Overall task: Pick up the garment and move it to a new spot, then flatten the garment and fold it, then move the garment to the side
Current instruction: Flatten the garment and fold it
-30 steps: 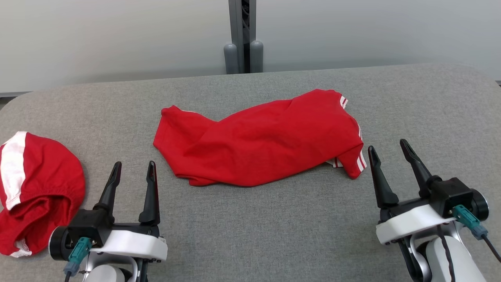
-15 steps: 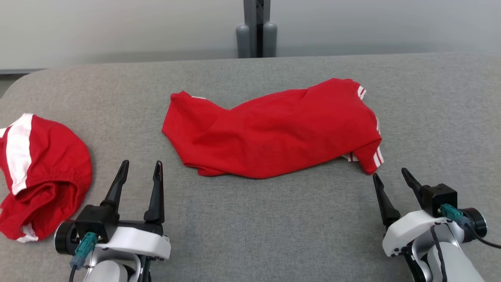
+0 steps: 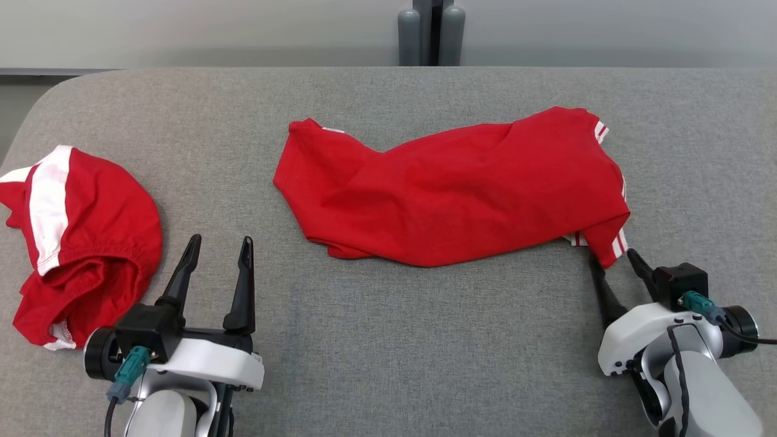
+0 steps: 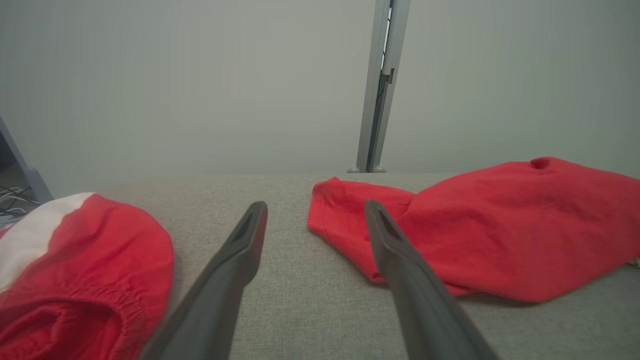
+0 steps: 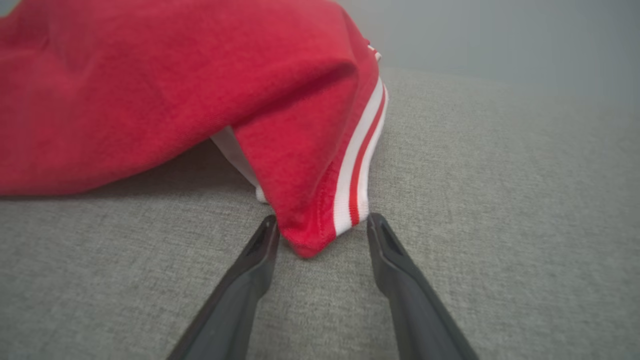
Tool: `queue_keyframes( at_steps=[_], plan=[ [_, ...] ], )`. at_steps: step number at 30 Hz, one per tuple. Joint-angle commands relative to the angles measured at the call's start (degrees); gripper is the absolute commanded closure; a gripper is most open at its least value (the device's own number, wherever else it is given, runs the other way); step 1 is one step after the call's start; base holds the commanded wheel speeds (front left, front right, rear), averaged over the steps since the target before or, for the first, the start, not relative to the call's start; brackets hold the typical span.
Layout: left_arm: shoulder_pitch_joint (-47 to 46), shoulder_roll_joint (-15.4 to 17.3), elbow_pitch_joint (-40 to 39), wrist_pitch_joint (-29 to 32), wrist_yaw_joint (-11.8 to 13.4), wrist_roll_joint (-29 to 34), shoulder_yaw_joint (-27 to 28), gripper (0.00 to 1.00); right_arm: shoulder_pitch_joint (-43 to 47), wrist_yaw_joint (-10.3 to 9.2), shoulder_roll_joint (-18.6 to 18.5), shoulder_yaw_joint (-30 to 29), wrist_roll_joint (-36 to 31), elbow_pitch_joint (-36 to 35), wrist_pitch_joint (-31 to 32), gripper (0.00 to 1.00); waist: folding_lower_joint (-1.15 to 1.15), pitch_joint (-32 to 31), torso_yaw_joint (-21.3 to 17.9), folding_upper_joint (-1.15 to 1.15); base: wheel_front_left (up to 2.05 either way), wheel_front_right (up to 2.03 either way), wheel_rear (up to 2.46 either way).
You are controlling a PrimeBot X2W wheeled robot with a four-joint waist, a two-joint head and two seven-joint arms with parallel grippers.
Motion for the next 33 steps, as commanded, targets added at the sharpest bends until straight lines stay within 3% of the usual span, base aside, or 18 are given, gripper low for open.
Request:
queue_keyframes(
  at_steps=[1,7,14,24,33],
  plan=[
    [-1.2,0.1,0.0,-0.1,-0.2,0.3,0.3,0.0,-1.0,0.01,-0.3,-0.2,-0.3,0.8,-0.5,1.0,0.0,0.0,0.0,0.0,0.0,0.0,0.0],
    [-1.0,0.1,0.4,-0.1,0.0,-0.2,0.6,0.0,-2.0,0.01,-0.4,0.0,-0.5,2.1,-0.7,1.0,0.0,-0.5,-0.6,0.0,0.0,0.0,0.0],
    [0.1,0.1,0.5,-0.1,0.5,-1.2,0.4,0.0,-0.3,0.01,-1.4,-0.5,-1.8,-3.3,-0.6,1.0,0.0,-2.8,-2.7,0.0,0.0,0.0,0.0],
    [2.0,0.1,0.1,-0.1,1.6,-3.1,0.0,0.0,2.4,0.01,-7.3,1.1,-4.4,-16.1,0.6,1.0,0.0,-6.9,-6.3,0.0,0.0,0.0,0.0],
    [2.4,0.1,-0.2,-0.1,2.3,-4.2,-1.6,0.0,5.0,0.01,-11.8,1.9,-0.5,-33.8,9.8,1.0,0.0,-7.8,-6.3,0.0,0.0,0.0,0.0]
  ],
)
